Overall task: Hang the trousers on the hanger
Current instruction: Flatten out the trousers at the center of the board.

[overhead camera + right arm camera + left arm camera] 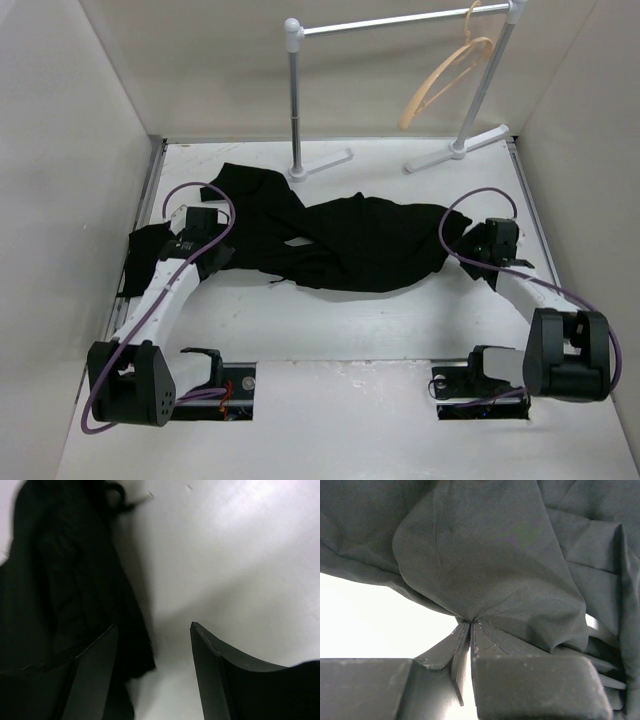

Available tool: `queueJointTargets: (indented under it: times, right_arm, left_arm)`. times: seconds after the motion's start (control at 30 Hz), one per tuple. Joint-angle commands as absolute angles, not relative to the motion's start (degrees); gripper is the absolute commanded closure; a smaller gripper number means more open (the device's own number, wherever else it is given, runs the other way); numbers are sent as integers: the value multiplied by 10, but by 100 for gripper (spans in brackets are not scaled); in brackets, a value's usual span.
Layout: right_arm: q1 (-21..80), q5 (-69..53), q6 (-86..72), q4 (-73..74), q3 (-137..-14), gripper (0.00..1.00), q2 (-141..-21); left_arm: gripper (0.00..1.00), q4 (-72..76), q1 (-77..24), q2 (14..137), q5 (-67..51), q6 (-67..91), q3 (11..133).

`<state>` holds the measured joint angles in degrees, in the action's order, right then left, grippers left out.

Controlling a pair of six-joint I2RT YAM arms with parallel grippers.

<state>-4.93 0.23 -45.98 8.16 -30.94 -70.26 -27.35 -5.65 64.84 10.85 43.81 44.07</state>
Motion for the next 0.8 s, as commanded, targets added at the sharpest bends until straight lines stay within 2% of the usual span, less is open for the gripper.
queueJointTargets:
  times: [0.0,0.17,0.2,0.3,0.33,0.37,0.47,0.67,0.77]
  right_arm:
    - [-55,-54,-483,-94,-320,34,-728]
    - [-67,-68,-509,-138,-336,34,-819]
    - [-68,-70,-515,-148,-339,38,-834]
    - [-69,-90,-536,-175,-349,72,-843]
    - [-68,-90,-538,-176,-353,80,-829]
    - [-67,-85,-537,-167,-364,84,-811]
    - [-65,-63,-513,-62,-439,86,-739]
    - [-60,9,-382,225,-677,88,-665]
    - [-60,28,-359,316,-687,92,-620]
  left_arm:
    - [98,-285,-58,644,109,429,461]
    - [98,-289,-50,634,109,425,454]
    - [98,-290,-47,631,109,425,454]
    - [98,-293,-42,627,109,426,461]
    - [98,-294,-41,625,109,426,468]
    - [98,-294,-39,624,109,427,475]
    - [98,-300,-31,624,109,430,513]
    - [99,-339,-27,614,113,435,604]
    - [99,-374,-19,572,120,439,598]
